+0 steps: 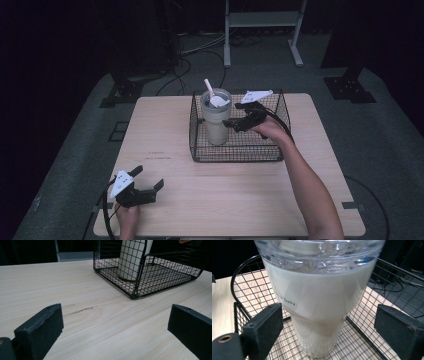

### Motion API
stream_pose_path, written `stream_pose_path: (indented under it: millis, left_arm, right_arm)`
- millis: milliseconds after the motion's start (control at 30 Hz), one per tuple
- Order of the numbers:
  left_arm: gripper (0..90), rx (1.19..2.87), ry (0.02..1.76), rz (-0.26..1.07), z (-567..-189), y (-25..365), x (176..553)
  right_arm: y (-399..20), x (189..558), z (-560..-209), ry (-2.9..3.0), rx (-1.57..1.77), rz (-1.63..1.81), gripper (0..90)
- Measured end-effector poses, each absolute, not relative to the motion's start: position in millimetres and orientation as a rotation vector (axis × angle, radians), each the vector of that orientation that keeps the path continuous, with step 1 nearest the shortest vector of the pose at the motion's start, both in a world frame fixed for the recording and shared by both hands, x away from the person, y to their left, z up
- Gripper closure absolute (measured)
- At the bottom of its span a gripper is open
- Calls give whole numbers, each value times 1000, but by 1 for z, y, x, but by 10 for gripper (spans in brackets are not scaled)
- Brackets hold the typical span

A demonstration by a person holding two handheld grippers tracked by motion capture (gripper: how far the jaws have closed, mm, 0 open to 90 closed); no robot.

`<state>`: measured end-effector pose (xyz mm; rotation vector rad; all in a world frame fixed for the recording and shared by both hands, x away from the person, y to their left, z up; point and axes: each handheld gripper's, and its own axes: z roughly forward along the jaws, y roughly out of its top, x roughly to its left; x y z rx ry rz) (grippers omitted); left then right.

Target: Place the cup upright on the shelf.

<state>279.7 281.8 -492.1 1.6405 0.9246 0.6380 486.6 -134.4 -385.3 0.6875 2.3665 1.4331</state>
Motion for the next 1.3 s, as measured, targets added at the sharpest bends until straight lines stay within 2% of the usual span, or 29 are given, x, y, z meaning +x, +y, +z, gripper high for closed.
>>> stream_pose_path:
  millis: [1300]
  left_arm:
    - [0,1646,923,643,-492,281,280]
  right_arm:
    - [-166,450,-351,2380,711,1364,82]
